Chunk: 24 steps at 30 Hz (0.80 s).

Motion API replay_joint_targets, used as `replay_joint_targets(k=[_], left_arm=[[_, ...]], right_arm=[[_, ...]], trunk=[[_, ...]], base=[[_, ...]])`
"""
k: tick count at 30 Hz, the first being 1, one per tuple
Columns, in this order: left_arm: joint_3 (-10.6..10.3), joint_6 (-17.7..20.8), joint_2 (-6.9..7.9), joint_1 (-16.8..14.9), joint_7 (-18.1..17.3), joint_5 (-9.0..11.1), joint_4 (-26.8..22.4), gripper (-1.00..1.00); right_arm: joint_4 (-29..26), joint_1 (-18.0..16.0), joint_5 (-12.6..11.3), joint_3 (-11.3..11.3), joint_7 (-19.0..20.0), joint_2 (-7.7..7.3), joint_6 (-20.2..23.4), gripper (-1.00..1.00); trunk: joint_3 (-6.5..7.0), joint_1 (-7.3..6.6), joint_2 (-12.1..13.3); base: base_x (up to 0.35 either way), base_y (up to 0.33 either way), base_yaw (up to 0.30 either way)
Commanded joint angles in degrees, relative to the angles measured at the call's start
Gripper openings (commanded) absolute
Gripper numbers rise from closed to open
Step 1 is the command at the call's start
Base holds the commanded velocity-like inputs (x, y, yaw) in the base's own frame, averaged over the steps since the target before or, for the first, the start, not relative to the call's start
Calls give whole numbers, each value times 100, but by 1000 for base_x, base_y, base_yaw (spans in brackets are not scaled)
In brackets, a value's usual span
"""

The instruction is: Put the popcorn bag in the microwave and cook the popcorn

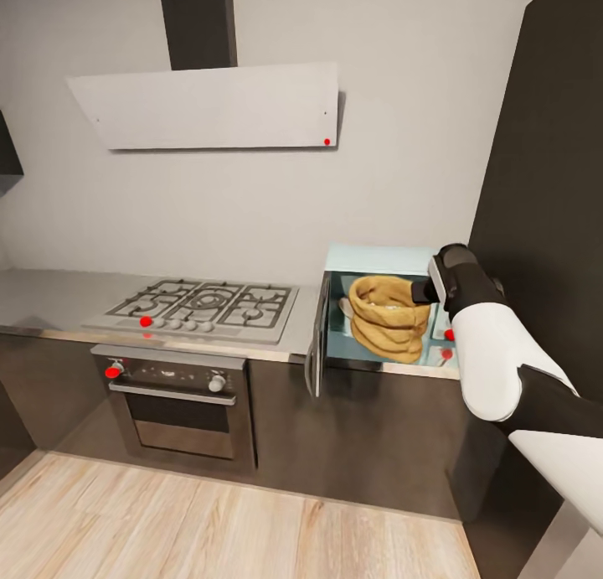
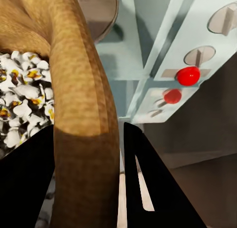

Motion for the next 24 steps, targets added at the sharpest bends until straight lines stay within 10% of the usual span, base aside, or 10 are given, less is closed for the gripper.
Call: replay_joint_targets(k=[1,24], left_arm=[[12,-16,0,-2,1,28,2,100],[12,-16,-2,-2,-1,28,2,100]], right_arm=[[14,1,25,-38,7,10,11,-100],[365,13,40,-40,11,-65,11,-100]], trunk=[[-7,0,-4],[-7,0,-4]], base=[[0,0,0],[61,0,0]])
